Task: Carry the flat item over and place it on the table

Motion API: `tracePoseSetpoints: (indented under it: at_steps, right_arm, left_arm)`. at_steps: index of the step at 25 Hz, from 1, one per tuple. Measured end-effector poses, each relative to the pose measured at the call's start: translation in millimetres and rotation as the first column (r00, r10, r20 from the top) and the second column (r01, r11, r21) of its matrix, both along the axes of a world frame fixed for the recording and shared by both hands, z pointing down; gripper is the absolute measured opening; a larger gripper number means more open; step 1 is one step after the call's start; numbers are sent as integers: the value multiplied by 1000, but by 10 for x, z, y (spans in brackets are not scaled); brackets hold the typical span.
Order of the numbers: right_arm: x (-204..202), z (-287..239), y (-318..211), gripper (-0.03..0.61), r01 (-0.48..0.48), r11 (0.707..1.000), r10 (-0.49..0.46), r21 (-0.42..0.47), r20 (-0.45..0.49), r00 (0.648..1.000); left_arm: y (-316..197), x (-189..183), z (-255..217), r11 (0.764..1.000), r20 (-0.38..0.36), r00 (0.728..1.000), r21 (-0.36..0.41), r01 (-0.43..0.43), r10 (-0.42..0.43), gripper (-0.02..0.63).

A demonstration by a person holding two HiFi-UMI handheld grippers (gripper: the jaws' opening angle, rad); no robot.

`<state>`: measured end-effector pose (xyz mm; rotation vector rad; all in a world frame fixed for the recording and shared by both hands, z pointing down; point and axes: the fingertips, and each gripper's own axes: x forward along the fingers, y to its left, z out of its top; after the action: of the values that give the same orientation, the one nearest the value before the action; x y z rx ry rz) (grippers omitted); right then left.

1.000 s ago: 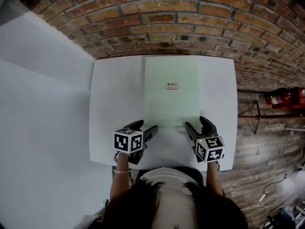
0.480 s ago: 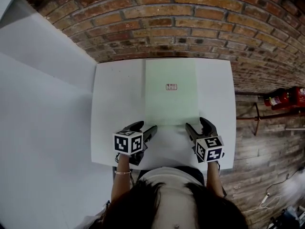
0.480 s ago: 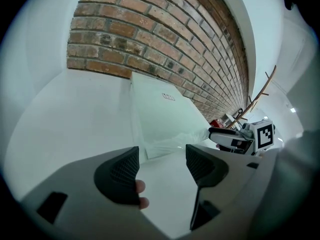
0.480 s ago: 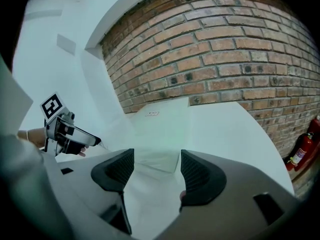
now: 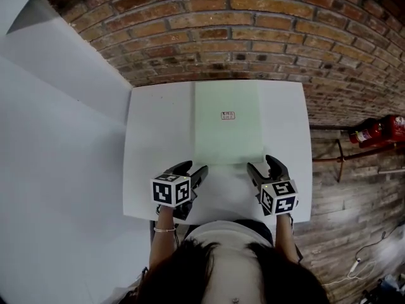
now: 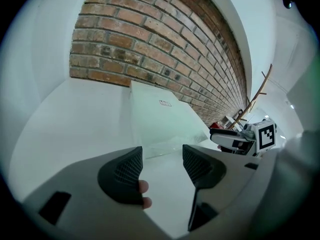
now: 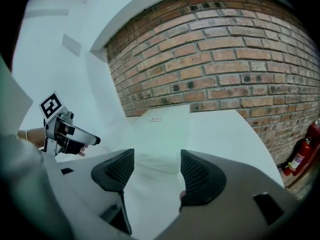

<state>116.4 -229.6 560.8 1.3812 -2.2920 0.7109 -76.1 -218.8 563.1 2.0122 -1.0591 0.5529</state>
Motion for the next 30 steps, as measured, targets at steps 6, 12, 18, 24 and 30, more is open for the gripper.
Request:
tracePoseSetpoints:
  at_steps: [6,12,18,24,30]
  right_arm:
    - [-35,-118,82,304,0,1000,0,31,-5,1000]
    - [-64,-182,188,287,0,999,1,50,-11,1000]
    - [-93,-264,291,262,-7,997,8,75,-21,1000]
    - [-126,-334,433,249,-13,996,15,92,-18,1000]
    - [-165,-425,578,227,-22,993,25,117,-25,999]
  left_arm:
    - [83,-39,-103,999,-5,1000,31,11,-10,245]
    - [183,-67,-181,998,-1,1000,56,14,-14,231]
    - [283,-100,-279,996,5,1000,90,17,-18,207]
    - [390,-129,-378,992,11,1000,128,21,-22,172]
    - [538,-169,-484,988,8,1000,154,18,-19,163]
